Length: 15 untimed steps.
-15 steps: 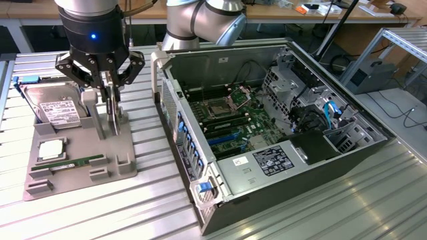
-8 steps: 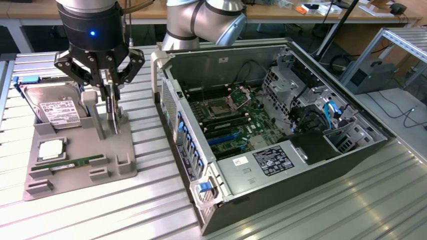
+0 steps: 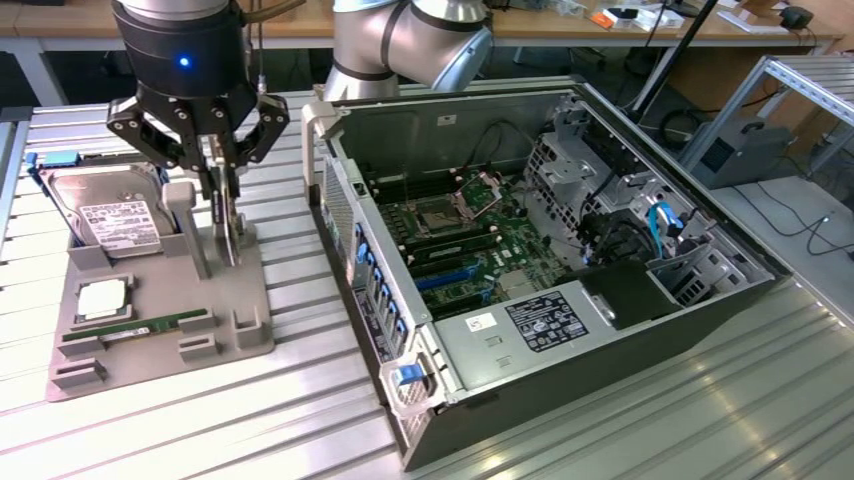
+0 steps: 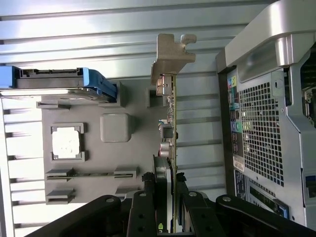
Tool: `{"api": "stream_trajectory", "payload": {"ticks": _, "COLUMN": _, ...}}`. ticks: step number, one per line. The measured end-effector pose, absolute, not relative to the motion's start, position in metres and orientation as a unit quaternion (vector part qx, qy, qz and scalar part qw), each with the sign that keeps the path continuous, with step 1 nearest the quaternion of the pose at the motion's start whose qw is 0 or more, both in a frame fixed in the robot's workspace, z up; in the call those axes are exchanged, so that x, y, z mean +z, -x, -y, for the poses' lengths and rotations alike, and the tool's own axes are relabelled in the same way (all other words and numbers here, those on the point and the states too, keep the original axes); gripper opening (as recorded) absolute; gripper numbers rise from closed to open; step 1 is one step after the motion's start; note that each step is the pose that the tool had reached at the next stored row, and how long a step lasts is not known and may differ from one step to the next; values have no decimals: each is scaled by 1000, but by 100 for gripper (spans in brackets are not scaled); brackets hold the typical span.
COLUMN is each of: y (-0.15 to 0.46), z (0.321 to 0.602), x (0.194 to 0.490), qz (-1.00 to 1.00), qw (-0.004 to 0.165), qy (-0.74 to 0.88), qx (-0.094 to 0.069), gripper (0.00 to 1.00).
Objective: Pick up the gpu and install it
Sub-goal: 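Pick up the gpu and move the gpu toward the slot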
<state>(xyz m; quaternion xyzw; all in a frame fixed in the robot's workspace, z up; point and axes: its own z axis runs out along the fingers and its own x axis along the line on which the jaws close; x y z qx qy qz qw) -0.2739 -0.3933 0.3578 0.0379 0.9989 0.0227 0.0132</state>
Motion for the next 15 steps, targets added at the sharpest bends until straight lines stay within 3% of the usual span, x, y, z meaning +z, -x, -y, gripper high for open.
{"api": "stream_trajectory", "payload": {"ticks": 15, "y": 274, "z": 393, "x": 367, "qz": -999, "qw": 13, "qy": -38, "qx": 23, "gripper": 27}}
